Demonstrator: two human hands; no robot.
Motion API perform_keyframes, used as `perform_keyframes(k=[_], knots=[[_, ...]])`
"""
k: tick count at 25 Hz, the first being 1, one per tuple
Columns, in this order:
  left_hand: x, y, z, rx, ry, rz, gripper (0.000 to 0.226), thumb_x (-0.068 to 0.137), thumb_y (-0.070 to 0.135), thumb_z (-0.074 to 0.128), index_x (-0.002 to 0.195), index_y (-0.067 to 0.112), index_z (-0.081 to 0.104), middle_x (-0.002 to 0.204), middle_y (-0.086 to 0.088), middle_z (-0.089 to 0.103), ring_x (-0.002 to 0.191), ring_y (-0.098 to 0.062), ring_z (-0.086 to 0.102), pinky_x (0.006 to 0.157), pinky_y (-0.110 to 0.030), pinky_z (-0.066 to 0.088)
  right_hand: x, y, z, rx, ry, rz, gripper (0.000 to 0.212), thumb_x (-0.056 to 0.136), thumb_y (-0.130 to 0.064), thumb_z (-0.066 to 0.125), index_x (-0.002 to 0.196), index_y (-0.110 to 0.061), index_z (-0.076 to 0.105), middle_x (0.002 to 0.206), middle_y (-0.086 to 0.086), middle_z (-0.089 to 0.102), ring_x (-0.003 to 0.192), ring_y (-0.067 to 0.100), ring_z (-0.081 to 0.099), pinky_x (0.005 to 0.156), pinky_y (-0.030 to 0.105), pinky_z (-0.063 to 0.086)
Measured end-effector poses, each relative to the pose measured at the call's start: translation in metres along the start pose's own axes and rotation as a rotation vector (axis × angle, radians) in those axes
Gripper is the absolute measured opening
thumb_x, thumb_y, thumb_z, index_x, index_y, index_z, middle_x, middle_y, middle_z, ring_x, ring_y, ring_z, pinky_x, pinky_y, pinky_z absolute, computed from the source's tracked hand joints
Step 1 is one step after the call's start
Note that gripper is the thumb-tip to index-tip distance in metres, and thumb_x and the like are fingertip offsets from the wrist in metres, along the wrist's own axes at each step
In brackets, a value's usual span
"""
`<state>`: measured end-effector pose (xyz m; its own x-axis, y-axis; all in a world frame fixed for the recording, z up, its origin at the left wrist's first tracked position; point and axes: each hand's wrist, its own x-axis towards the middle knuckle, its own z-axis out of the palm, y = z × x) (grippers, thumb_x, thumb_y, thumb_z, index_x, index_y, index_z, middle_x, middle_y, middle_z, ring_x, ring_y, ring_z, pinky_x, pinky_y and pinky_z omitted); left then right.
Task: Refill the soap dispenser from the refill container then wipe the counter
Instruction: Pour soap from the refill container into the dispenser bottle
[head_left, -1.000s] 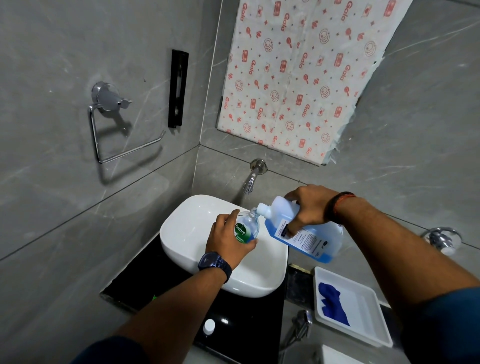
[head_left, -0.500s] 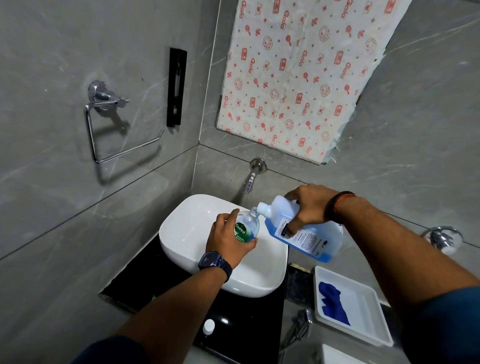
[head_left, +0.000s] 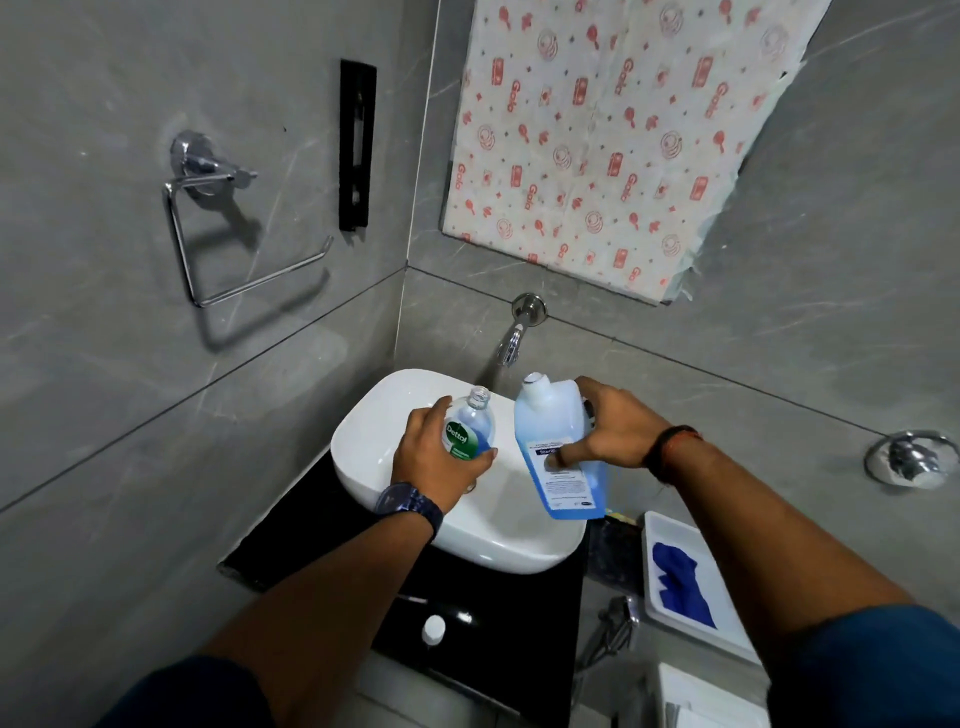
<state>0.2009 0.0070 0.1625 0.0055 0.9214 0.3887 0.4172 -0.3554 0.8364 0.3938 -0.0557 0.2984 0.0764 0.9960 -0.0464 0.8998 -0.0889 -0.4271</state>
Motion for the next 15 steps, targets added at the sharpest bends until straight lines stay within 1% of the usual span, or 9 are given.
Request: perform_keyframes(k=[2, 4, 7, 9, 10, 11, 13, 14, 15], knots=[[0.000, -0.022, -0.011, 0.009, 0.019, -0.045, 0.088, 0.049, 0.040, 0.088, 0.125, 0.017, 0.051, 0.115, -0.007, 0.056, 0.098, -0.023, 0.060, 0.082, -0.021, 0.039, -0.004, 0.013, 0.033, 0.179, 0.026, 0.001, 0.066, 0.047, -0.034, 0.093, 0.100, -0.026, 0.055, 0.097, -0.007, 0.067, 0.088, 0.014, 0.063, 0.079, 0.033, 0.053], [-0.003, -0.047, -0.023, 0.033, 0.047, -0.076, 0.087, 0.047, 0.038, 0.089, 0.122, 0.015, 0.052, 0.113, -0.009, 0.056, 0.098, -0.025, 0.060, 0.084, -0.025, 0.042, -0.008, 0.027, 0.069, 0.301, 0.027, 0.009, 0.069, 0.046, -0.030, 0.094, 0.103, -0.025, 0.055, 0.102, -0.007, 0.066, 0.092, 0.015, 0.064, 0.080, 0.032, 0.053], [-0.012, -0.086, -0.042, 0.098, 0.127, -0.106, 0.081, 0.045, 0.035, 0.090, 0.116, 0.013, 0.056, 0.108, -0.012, 0.060, 0.093, -0.030, 0.061, 0.081, -0.033, 0.048, -0.017, 0.045, 0.121, 0.435, 0.028, 0.035, 0.071, 0.046, -0.030, 0.094, 0.104, -0.027, 0.055, 0.105, -0.008, 0.065, 0.093, 0.012, 0.063, 0.072, 0.022, 0.053], [-0.020, -0.113, -0.054, 0.126, 0.159, -0.151, 0.076, 0.045, 0.031, 0.091, 0.112, 0.014, 0.058, 0.106, -0.013, 0.062, 0.091, -0.032, 0.062, 0.077, -0.034, 0.048, -0.025, 0.057, 0.152, 0.480, 0.017, 0.059, 0.070, 0.046, -0.033, 0.094, 0.104, -0.031, 0.054, 0.106, -0.007, 0.065, 0.094, 0.008, 0.062, 0.072, 0.023, 0.054], [-0.023, -0.126, -0.059, 0.137, 0.156, -0.172, 0.074, 0.046, 0.030, 0.091, 0.111, 0.014, 0.059, 0.105, -0.013, 0.062, 0.090, -0.032, 0.062, 0.076, -0.033, 0.047, -0.028, 0.063, 0.167, 0.486, 0.016, 0.071, 0.070, 0.046, -0.034, 0.093, 0.103, -0.032, 0.054, 0.106, -0.006, 0.065, 0.094, 0.008, 0.063, 0.074, 0.025, 0.055], [-0.026, -0.138, -0.064, 0.146, 0.142, -0.197, 0.072, 0.047, 0.030, 0.090, 0.110, 0.014, 0.059, 0.106, -0.013, 0.063, 0.091, -0.032, 0.061, 0.076, -0.033, 0.048, -0.032, 0.069, 0.180, 0.487, 0.019, 0.080, 0.069, 0.046, -0.034, 0.093, 0.103, -0.033, 0.054, 0.105, -0.007, 0.066, 0.093, 0.006, 0.063, 0.075, 0.025, 0.055], [-0.028, -0.158, -0.072, 0.165, 0.114, -0.246, 0.072, 0.049, 0.031, 0.090, 0.111, 0.013, 0.057, 0.110, -0.012, 0.062, 0.097, -0.031, 0.059, 0.082, -0.038, 0.050, -0.038, 0.081, 0.201, 0.475, 0.031, 0.096, 0.067, 0.047, -0.036, 0.092, 0.102, -0.036, 0.053, 0.101, -0.011, 0.067, 0.089, 0.001, 0.063, 0.070, 0.015, 0.051], [-0.029, -0.166, -0.074, 0.172, 0.107, -0.259, 0.074, 0.050, 0.031, 0.090, 0.113, 0.012, 0.056, 0.112, -0.013, 0.062, 0.101, -0.031, 0.058, 0.085, -0.041, 0.050, -0.041, 0.086, 0.209, 0.469, 0.039, 0.102, 0.067, 0.047, -0.036, 0.091, 0.102, -0.037, 0.053, 0.099, -0.013, 0.067, 0.088, 0.000, 0.063, 0.068, 0.012, 0.049], [-0.030, -0.175, -0.074, 0.178, 0.103, -0.265, 0.075, 0.050, 0.030, 0.090, 0.114, 0.010, 0.056, 0.114, -0.014, 0.061, 0.103, -0.032, 0.057, 0.088, -0.043, 0.049, -0.043, 0.093, 0.218, 0.473, 0.045, 0.109, 0.066, 0.048, -0.036, 0.091, 0.102, -0.039, 0.053, 0.098, -0.013, 0.068, 0.088, 0.003, 0.064, 0.067, 0.013, 0.049]])
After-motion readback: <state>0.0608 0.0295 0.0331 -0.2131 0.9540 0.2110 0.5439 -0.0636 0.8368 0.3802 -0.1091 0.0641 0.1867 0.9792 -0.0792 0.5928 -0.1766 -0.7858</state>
